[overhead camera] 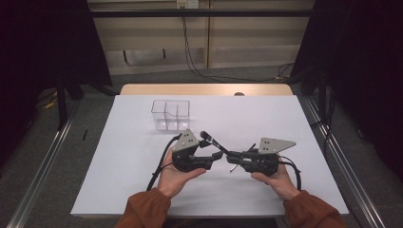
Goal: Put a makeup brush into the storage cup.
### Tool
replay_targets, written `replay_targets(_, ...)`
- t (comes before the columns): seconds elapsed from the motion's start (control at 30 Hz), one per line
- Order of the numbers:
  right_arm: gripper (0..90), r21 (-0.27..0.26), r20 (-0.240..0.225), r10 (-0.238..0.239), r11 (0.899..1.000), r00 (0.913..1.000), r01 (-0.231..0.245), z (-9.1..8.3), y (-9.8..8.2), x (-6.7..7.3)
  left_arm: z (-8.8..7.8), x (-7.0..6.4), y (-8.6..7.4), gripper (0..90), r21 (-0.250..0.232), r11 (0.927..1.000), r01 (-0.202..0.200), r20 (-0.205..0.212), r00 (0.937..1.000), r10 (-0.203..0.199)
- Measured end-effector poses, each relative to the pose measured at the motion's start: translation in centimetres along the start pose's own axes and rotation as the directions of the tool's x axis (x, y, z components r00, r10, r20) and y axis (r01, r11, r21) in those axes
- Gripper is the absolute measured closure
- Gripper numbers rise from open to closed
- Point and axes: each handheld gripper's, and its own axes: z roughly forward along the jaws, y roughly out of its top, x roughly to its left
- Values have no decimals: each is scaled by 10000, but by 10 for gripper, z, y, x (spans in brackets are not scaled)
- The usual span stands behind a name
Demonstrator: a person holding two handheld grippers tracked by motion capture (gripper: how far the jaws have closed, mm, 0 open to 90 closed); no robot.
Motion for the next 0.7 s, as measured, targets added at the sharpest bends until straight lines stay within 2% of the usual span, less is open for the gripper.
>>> replay_targets(0.17,798,-18,10,0,10000,10000,0,0,-1,0,1,1,1,471,-46,9998,189,172,9997,-188)
replay_targets(0.43,798,27,-4,39,10000,10000,-39,3,-2,0,3,0,3,555,-276,9989,377,205,9991,-372)
replay_targets(0.63,798,28,71,0,10000,10000,-1,3,-3,0,2,1,5,591,-286,9969,727,349,9968,-717)
replay_targets(0.7,797,69,33,23,10000,10000,-24,4,-4,0,1,1,5,618,-363,9946,974,486,9942,-956)
